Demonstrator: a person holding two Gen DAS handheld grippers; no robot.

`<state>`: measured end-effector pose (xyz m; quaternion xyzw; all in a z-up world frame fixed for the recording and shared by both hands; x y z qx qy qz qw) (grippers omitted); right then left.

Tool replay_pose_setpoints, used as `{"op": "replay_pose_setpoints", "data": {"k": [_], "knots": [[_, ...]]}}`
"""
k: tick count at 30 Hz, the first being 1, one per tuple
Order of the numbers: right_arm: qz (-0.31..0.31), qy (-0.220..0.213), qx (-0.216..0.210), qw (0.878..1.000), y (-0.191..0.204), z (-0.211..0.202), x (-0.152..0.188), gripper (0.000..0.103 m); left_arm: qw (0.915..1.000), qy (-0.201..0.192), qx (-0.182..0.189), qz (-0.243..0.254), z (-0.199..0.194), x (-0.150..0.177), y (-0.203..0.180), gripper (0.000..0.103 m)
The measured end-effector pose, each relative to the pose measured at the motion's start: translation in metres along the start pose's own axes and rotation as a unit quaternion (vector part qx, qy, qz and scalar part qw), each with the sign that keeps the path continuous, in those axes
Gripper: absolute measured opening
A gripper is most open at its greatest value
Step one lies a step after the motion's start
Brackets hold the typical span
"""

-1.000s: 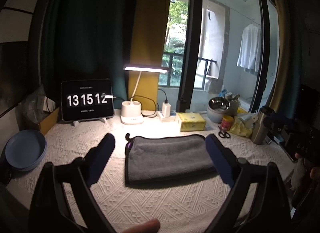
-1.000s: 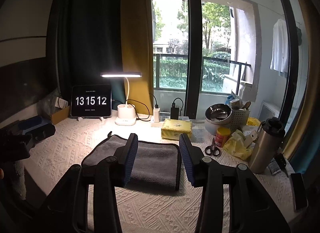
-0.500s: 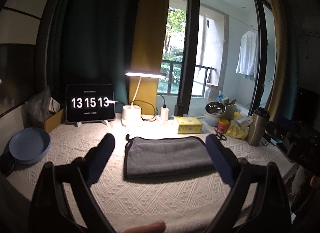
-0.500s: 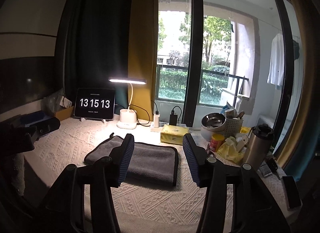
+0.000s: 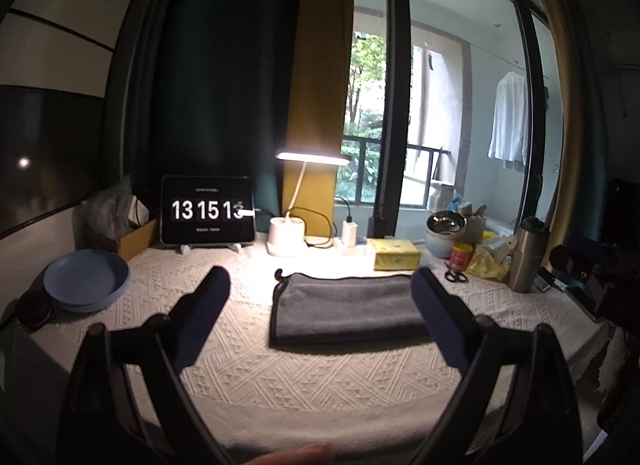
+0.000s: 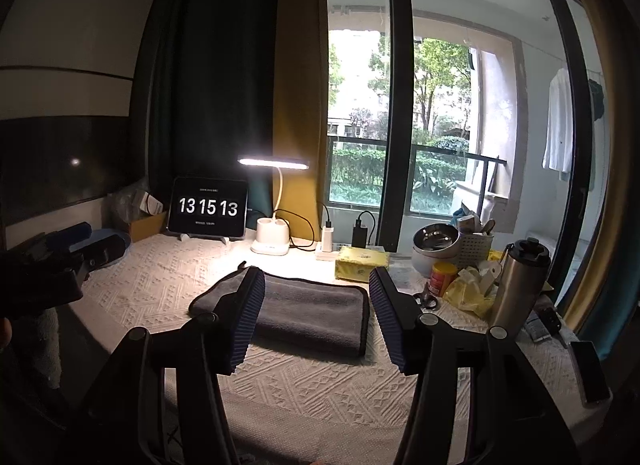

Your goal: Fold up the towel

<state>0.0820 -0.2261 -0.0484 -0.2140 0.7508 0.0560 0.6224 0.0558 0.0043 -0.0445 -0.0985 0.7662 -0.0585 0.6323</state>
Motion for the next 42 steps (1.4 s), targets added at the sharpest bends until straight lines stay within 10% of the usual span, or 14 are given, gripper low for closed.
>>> {"op": "replay_pose_setpoints", "data": {"k": [42], "knots": [[0.001,-0.003,-0.006,1.000,0.0014,0.0017,-0.0052,0.058,1.0000,0.002,-0.004,0.007,0.0012,0.0048,-0.0010,0.093]]}}
Point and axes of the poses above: each gripper's, at about its wrist camera, not at the fingertips, and z roughly the way its jaws point, y to its left, x to its underside, the point moved 8 cm from there along z, roughly the way its jaws point, and after that the axes turned 7 degrees about -z, right-handed, at the moved point
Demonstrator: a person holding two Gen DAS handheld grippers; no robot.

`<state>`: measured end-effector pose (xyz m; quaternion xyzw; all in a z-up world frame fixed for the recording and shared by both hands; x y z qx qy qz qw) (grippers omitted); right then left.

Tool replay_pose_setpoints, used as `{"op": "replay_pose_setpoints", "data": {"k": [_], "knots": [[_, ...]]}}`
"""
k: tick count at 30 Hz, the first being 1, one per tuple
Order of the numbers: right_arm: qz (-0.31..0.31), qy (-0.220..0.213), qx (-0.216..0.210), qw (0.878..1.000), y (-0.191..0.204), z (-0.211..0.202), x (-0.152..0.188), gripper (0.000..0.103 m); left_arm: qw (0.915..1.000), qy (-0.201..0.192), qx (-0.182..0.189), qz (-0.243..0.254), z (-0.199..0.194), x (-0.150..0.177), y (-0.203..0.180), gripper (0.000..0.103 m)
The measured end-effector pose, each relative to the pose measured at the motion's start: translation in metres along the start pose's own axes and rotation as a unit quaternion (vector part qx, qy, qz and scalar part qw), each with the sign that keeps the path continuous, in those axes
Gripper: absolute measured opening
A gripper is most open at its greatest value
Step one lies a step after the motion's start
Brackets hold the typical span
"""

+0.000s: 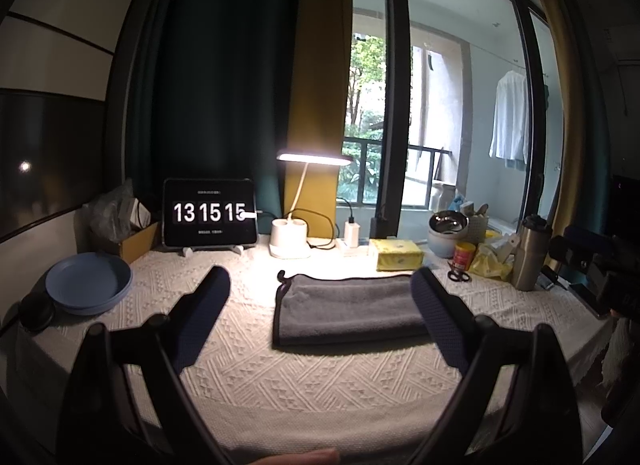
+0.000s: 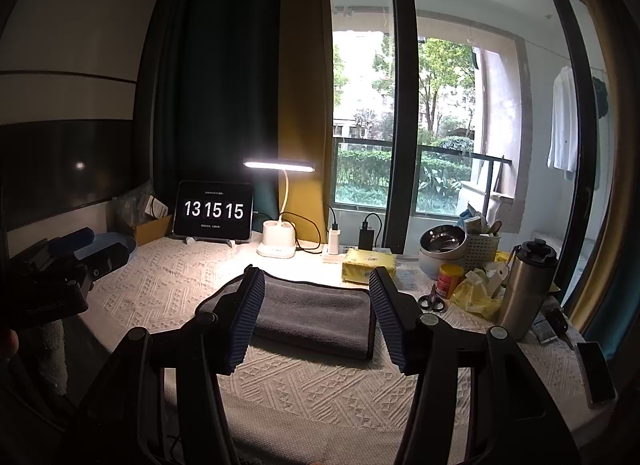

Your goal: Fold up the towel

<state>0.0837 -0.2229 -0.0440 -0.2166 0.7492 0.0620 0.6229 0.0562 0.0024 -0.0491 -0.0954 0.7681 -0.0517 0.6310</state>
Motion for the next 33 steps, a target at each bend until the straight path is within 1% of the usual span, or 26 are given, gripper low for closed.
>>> {"op": "replay_pose_setpoints", "data": {"k": [33], "knots": [[0.000,0.003,-0.003,1.000,0.0020,0.0028,0.0022,0.058,1.0000,0.004,-0.001,0.001,0.0017,0.0042,-0.0003,0.093]]}}
Point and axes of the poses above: each gripper's, at about its wrist camera, not at the fingertips, and z roughly the way its jaws point, y to its left, x to its underside, the point moved 8 cm from there along z, roughly the way its jaws point, and after that the axes turned 7 degrees about -z, right-handed, at the moved point
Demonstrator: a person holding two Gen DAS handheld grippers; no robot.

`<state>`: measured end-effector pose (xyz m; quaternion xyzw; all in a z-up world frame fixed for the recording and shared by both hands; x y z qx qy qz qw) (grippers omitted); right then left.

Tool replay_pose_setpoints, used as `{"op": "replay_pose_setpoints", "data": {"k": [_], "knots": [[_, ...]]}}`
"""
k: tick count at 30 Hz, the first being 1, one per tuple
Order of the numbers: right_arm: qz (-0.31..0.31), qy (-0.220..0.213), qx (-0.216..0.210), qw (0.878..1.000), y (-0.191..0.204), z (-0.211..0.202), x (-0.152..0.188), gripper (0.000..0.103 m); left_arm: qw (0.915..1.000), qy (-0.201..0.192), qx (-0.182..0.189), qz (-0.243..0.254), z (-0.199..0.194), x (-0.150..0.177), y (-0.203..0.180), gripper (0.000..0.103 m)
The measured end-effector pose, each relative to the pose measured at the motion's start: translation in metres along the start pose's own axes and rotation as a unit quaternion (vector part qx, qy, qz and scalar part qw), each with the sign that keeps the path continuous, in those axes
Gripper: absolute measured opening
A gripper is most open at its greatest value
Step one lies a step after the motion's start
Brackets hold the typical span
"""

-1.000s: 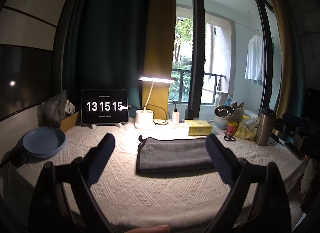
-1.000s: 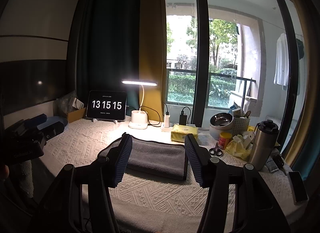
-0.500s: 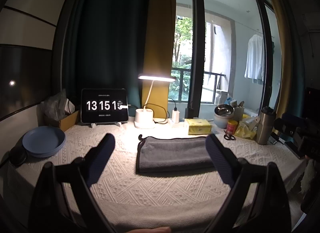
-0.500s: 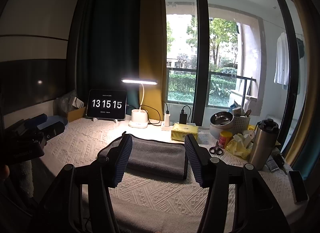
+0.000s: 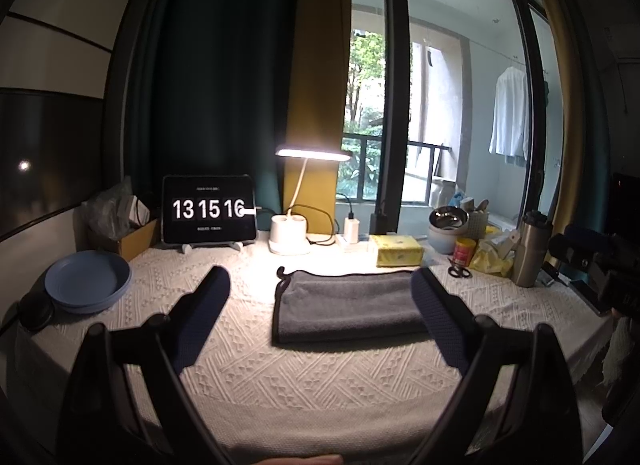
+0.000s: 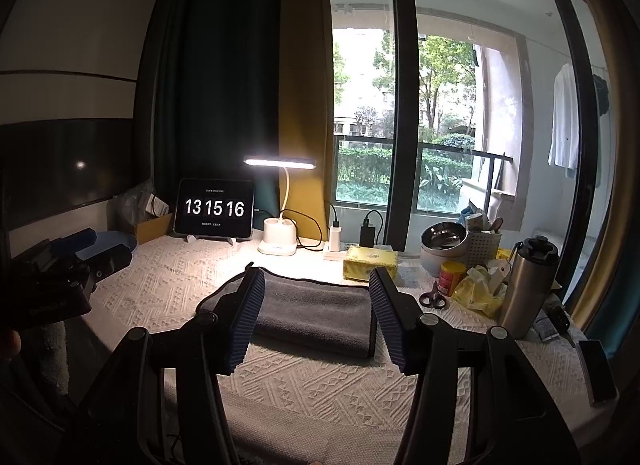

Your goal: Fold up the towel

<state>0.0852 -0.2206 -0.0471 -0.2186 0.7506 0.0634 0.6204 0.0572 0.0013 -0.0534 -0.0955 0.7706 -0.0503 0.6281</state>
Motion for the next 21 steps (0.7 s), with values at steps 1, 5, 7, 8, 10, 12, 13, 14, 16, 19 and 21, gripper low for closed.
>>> {"op": "replay_pose_setpoints", "data": {"k": [1,5,7,8,10,12,13,14,16,19,21], "knots": [[0.000,0.000,0.000,1.000,0.000,0.000,0.000,0.058,1.0000,0.000,0.000,0.000,0.000,0.001,0.000,0.093],[0.001,0.000,0.000,1.000,0.000,0.000,0.000,0.058,1.0000,0.000,0.000,0.000,0.000,0.001,0.000,0.093],[0.001,0.000,0.000,1.000,0.000,0.000,0.000,0.058,1.0000,0.000,0.000,0.000,0.000,0.001,0.000,0.093],[0.001,0.000,0.000,1.000,0.000,0.000,-0.001,0.058,1.0000,0.001,0.000,0.000,0.000,0.001,0.000,0.093],[0.000,0.000,0.000,1.000,0.000,0.000,0.000,0.058,1.0000,0.002,0.001,0.000,0.001,0.003,0.000,0.093],[0.000,0.000,-0.001,1.000,0.001,0.000,0.000,0.058,1.0000,0.004,0.002,0.000,0.002,0.006,-0.001,0.093],[0.000,0.000,-0.002,1.000,0.002,0.001,0.001,0.058,1.0000,0.005,0.003,0.000,0.001,0.007,-0.001,0.093],[0.002,0.000,-0.004,1.000,0.003,0.001,0.002,0.058,1.0000,0.005,0.003,0.001,0.002,0.007,-0.002,0.093],[0.006,0.000,-0.012,1.000,0.005,0.001,0.004,0.058,1.0000,0.006,0.003,0.004,0.003,0.008,-0.003,0.093],[0.006,0.001,-0.018,1.000,0.009,0.003,0.006,0.058,0.9999,0.013,0.007,0.004,0.005,0.010,-0.004,0.093],[0.006,0.002,-0.020,1.000,0.011,0.003,0.007,0.058,0.9998,0.020,0.007,0.000,0.007,0.011,-0.003,0.093]]}}
Point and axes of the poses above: each gripper's, at about its wrist camera, not at the fingertips, and z roughly the way its jaws point, y to its left, x to its underside, the point moved 8 cm from there along z, roughly the way its jaws point, and after that the axes turned 7 degrees about -z, right-handed, at the moved point
